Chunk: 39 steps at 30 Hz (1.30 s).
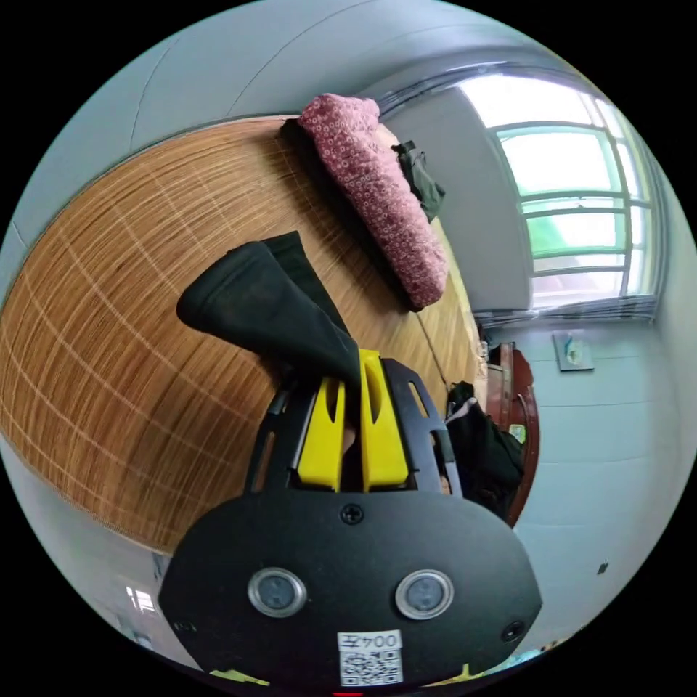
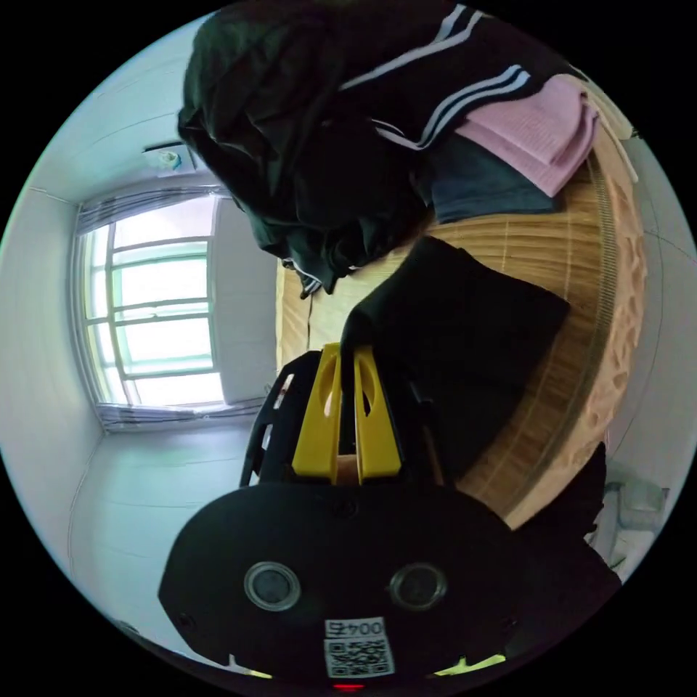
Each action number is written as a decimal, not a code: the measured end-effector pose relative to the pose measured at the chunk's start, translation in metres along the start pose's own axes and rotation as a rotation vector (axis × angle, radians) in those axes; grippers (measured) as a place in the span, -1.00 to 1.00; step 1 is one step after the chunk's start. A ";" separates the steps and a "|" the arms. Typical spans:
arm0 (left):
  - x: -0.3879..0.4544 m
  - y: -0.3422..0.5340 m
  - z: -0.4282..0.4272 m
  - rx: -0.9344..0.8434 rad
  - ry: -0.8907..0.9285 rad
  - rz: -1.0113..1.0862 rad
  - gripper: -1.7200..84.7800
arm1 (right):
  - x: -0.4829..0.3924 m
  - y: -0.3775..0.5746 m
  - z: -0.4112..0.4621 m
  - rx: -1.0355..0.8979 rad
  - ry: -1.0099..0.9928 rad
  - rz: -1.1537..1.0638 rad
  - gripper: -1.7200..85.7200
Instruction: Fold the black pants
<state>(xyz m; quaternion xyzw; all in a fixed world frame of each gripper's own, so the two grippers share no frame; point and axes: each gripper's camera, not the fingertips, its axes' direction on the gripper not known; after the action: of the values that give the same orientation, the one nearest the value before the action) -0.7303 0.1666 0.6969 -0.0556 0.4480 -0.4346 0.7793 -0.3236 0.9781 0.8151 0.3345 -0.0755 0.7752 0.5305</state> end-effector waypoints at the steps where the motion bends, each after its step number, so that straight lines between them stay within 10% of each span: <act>1: -0.004 -0.010 0.024 -0.001 -0.005 -0.049 -0.81 | 0.007 -0.010 0.027 -0.011 0.036 0.025 -0.87; 21: -0.098 -0.034 0.016 0.161 -0.007 0.024 -0.62 | 0.010 0.027 0.076 -0.060 -0.159 -0.089 -0.75; 32: -0.112 0.050 0.119 0.000 0.087 0.048 -0.63 | -0.086 0.454 0.227 -0.590 0.411 -1.790 -0.61; 39: -0.071 0.045 0.146 0.106 -0.130 0.148 -0.69 | -0.060 0.522 0.281 -0.716 0.500 -2.012 -0.55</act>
<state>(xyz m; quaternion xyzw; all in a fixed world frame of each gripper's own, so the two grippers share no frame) -0.6091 0.2020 0.8082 -0.0090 0.3759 -0.3944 0.8385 -0.6432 0.5772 1.1187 -0.0970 0.1210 -0.0330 0.9874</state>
